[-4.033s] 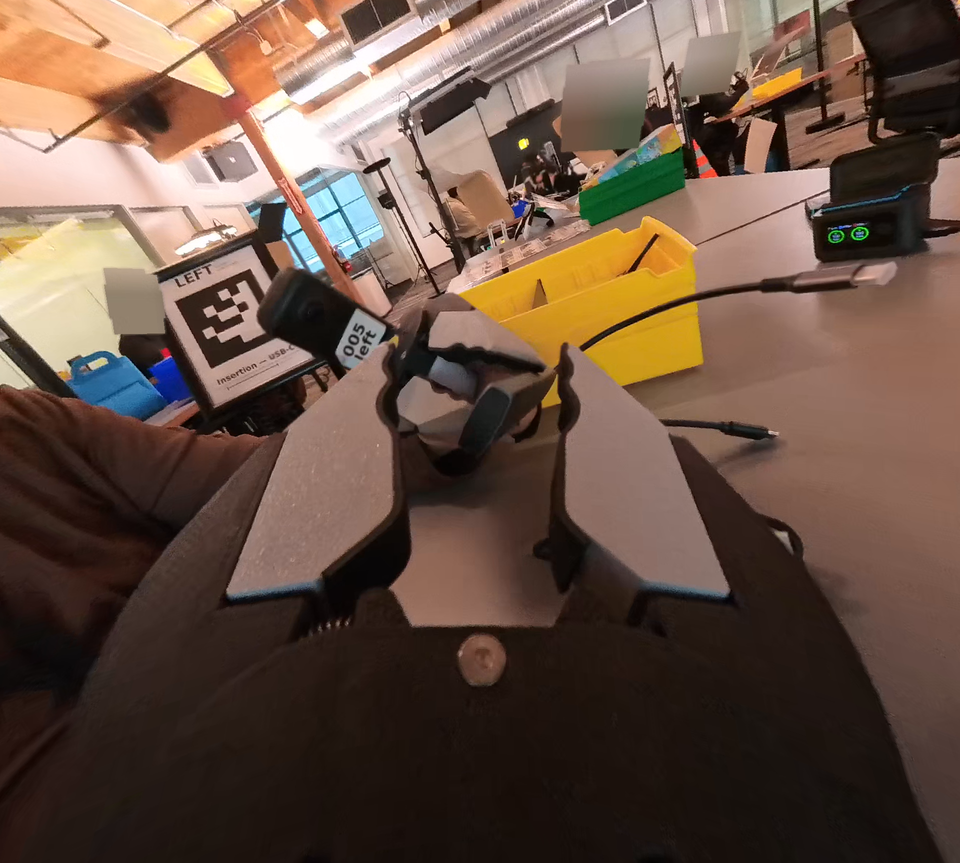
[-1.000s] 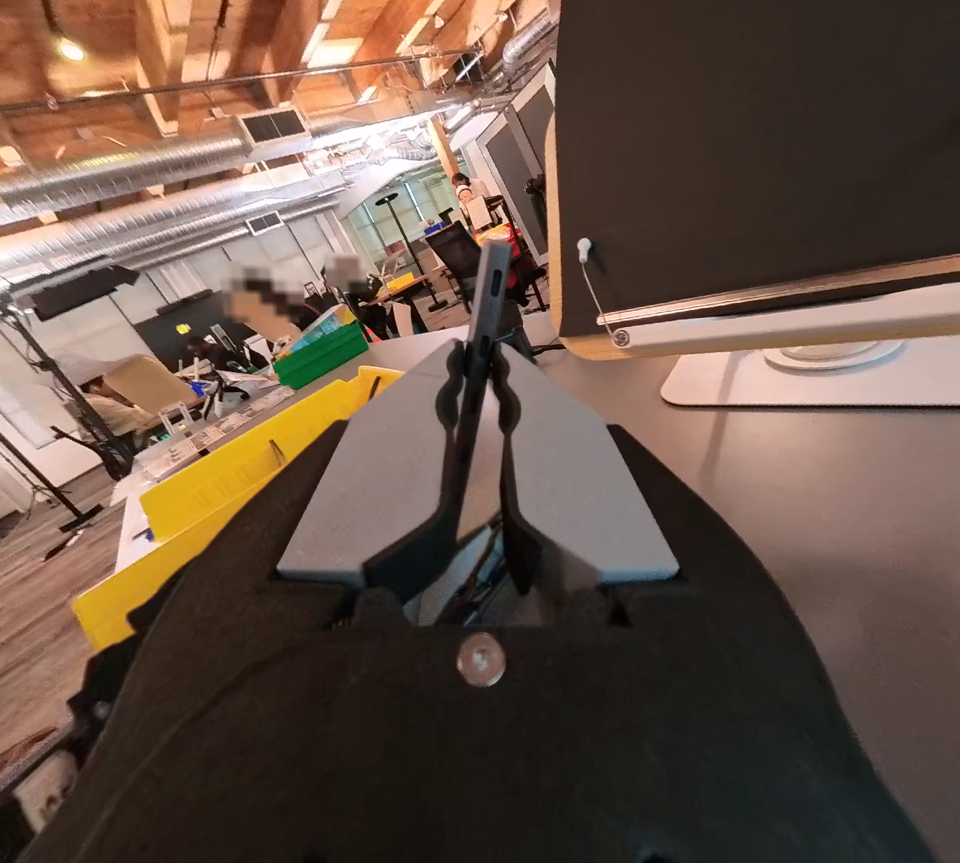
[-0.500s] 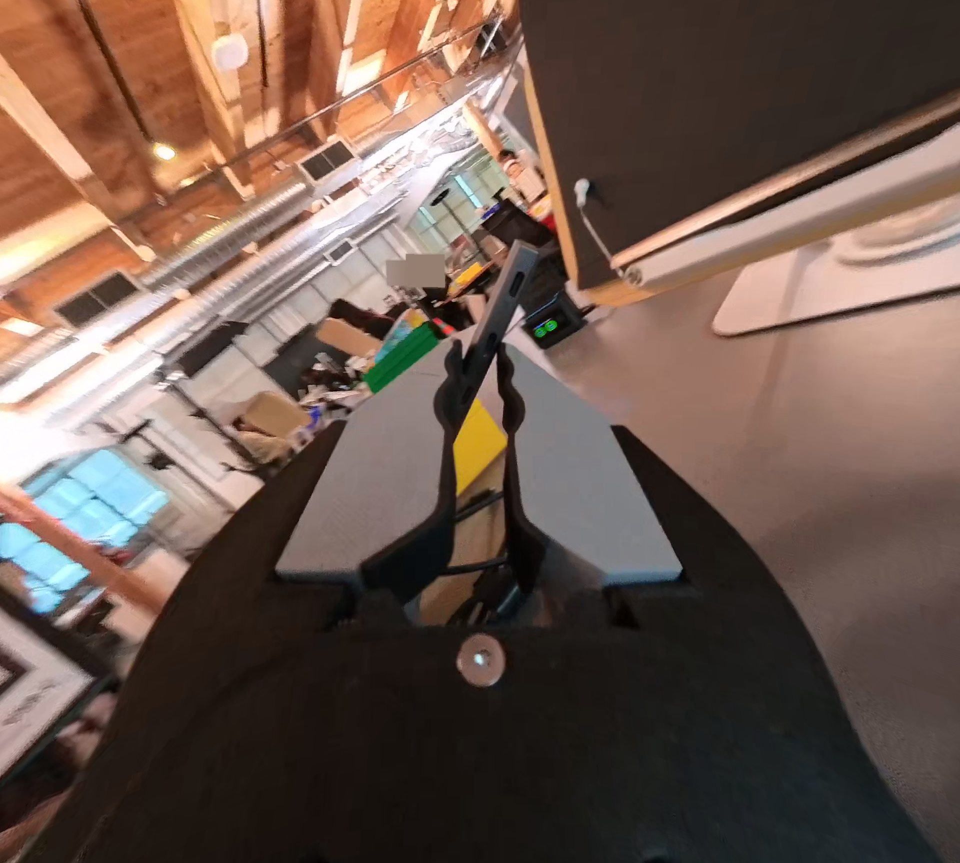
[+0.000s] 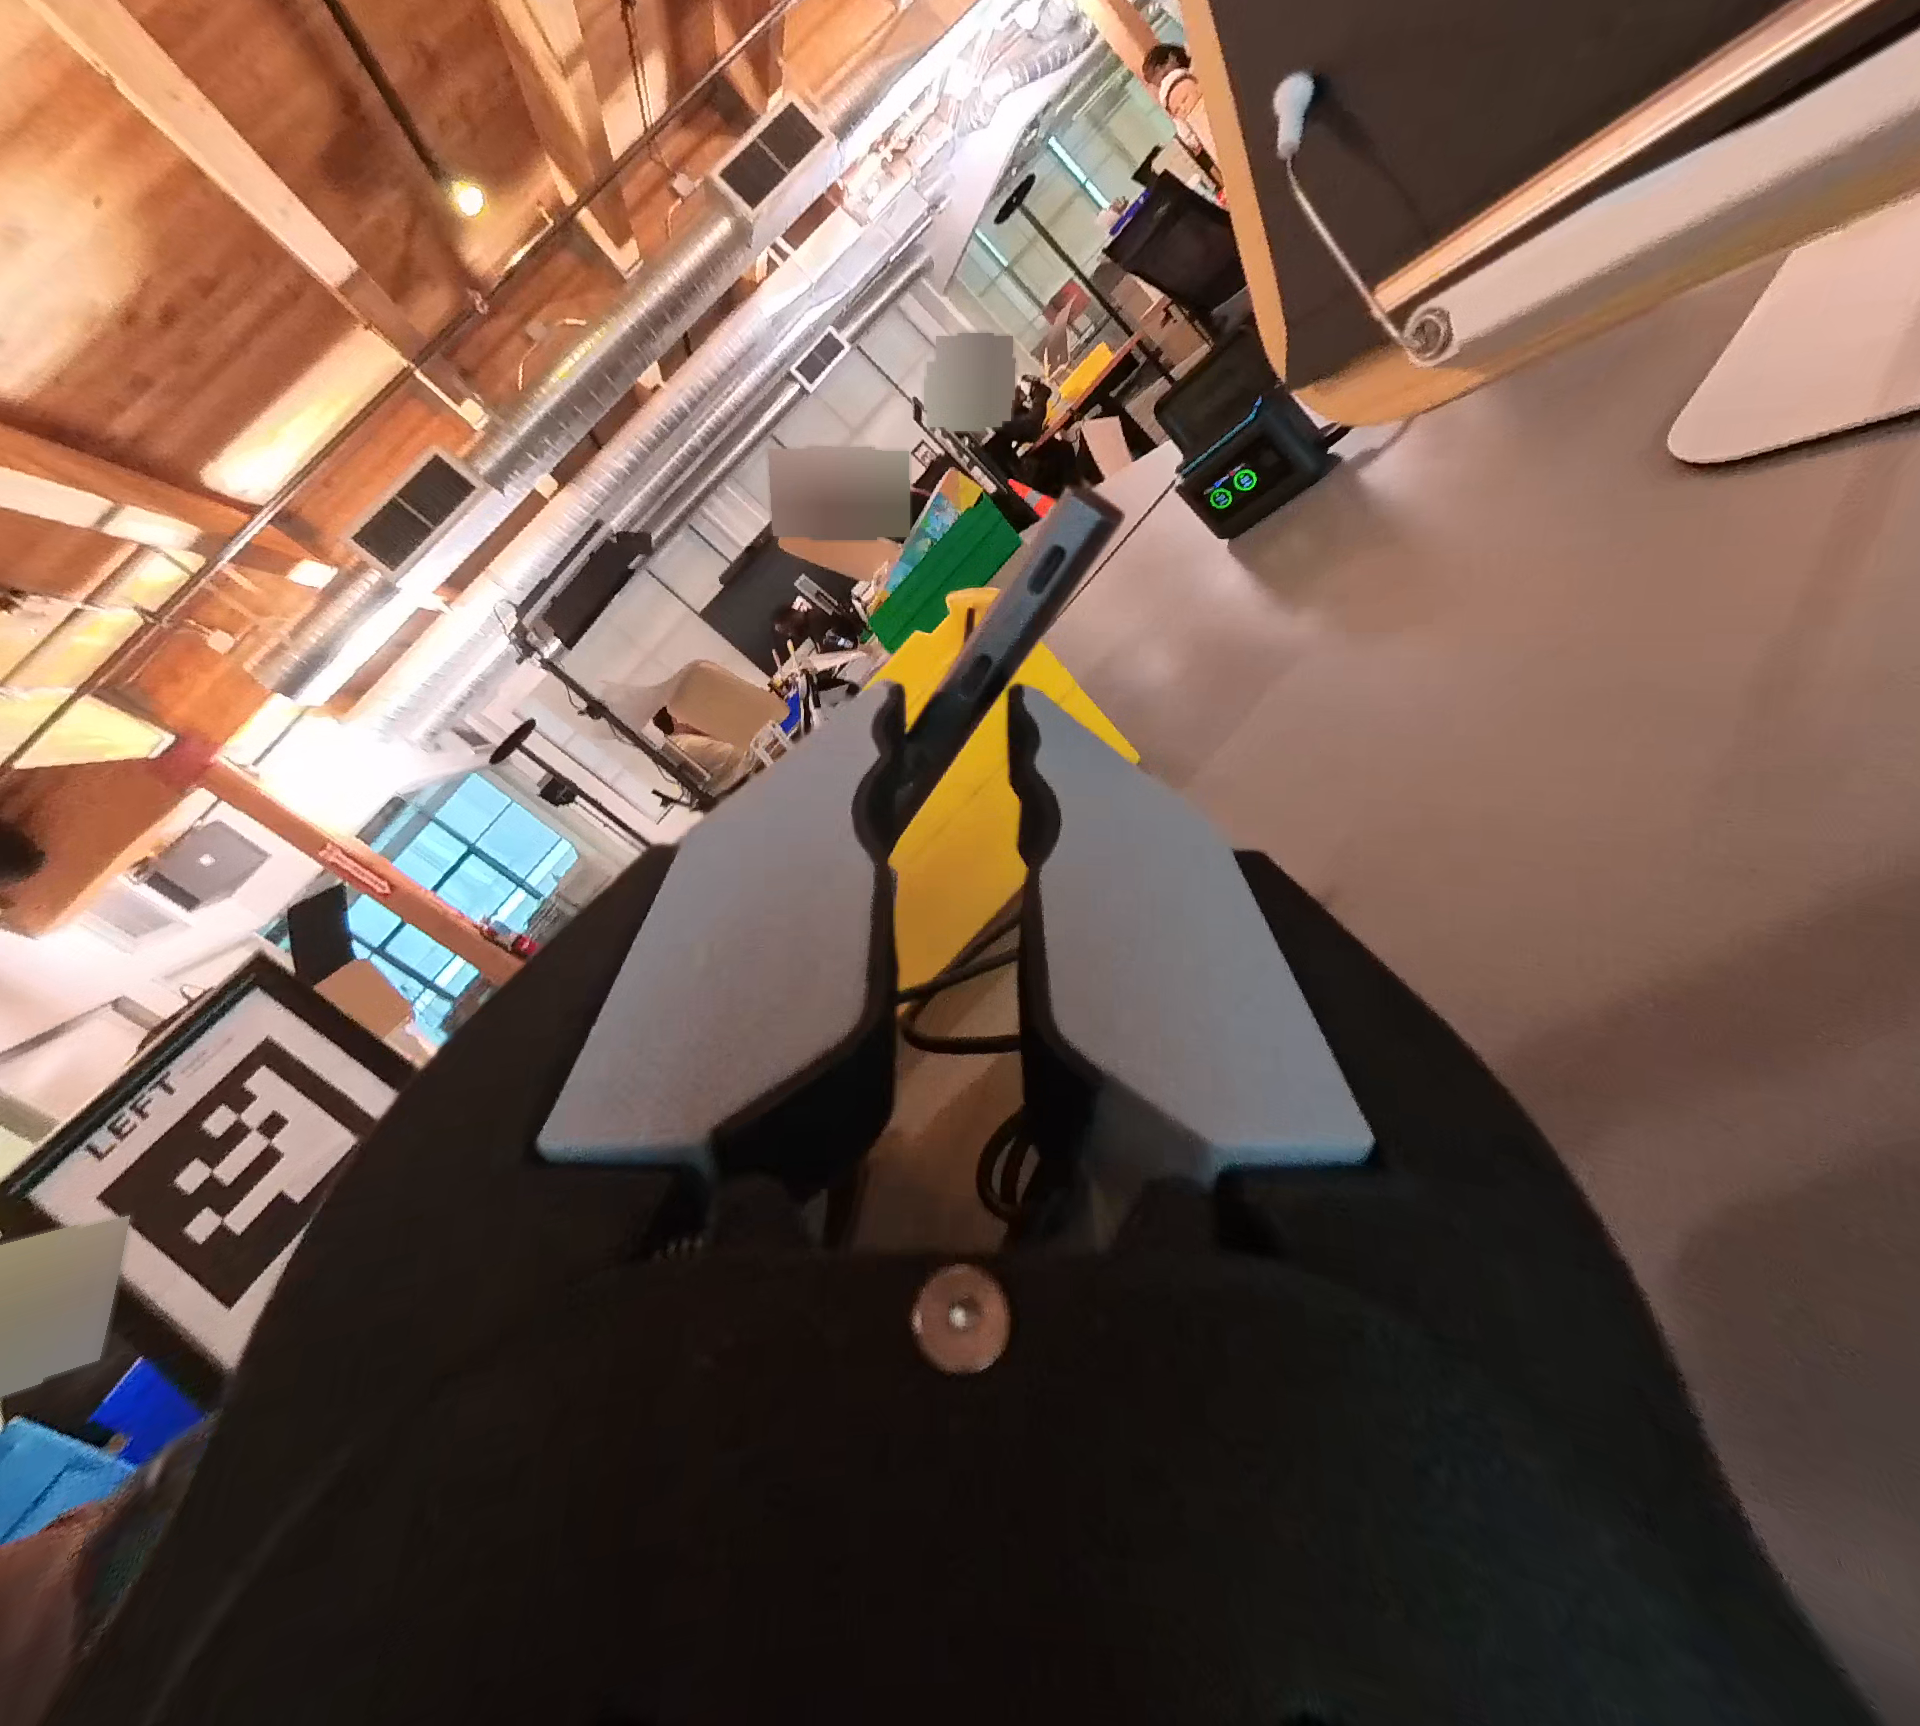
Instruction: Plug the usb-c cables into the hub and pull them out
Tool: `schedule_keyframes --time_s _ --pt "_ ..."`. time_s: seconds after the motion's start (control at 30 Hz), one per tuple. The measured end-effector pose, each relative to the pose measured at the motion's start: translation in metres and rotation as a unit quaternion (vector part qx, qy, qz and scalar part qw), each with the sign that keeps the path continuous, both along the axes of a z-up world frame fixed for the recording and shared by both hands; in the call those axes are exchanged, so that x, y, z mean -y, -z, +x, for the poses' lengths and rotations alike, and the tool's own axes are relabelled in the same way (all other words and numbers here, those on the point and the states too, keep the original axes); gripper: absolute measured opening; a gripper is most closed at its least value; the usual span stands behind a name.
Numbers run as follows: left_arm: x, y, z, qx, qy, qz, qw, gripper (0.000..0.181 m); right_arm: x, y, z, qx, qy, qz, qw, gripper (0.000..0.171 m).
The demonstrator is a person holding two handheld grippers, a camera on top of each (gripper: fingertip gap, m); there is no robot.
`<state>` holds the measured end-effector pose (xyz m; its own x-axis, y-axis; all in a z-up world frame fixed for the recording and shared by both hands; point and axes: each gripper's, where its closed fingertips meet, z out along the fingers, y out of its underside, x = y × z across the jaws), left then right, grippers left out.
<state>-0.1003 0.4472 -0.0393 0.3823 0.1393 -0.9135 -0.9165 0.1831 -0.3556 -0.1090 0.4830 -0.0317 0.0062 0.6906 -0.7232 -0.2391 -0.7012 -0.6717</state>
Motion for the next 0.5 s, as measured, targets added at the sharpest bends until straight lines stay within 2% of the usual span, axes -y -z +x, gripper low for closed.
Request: schedule_keyframes --time_s 0.03,0.13,0.23,0.37,0.5 --pt "0.000 -0.002 -0.003 0.019 0.002 -0.003 1.000 0.007 0.001 0.000 0.000 0.003 -0.005 0.002 1.000 0.021" --pt "0.000 -0.010 -0.021 0.086 0.007 -0.005 0.996 0.007 -0.002 0.002 0.002 0.032 0.000 0.025 0.999 0.040" --pt "0.002 -0.017 -0.037 0.152 0.034 -0.014 0.988 0.007 0.001 0.004 0.001 0.078 -0.007 0.092 0.993 0.059" --pt "0.008 -0.020 -0.046 0.178 0.079 -0.026 0.980 0.007 0.015 0.003 -0.006 0.103 -0.039 0.176 0.978 0.063" --pt "0.017 -0.016 -0.028 0.175 0.148 -0.056 0.972 0.008 0.030 -0.005 -0.009 0.061 -0.090 0.184 0.977 0.065"
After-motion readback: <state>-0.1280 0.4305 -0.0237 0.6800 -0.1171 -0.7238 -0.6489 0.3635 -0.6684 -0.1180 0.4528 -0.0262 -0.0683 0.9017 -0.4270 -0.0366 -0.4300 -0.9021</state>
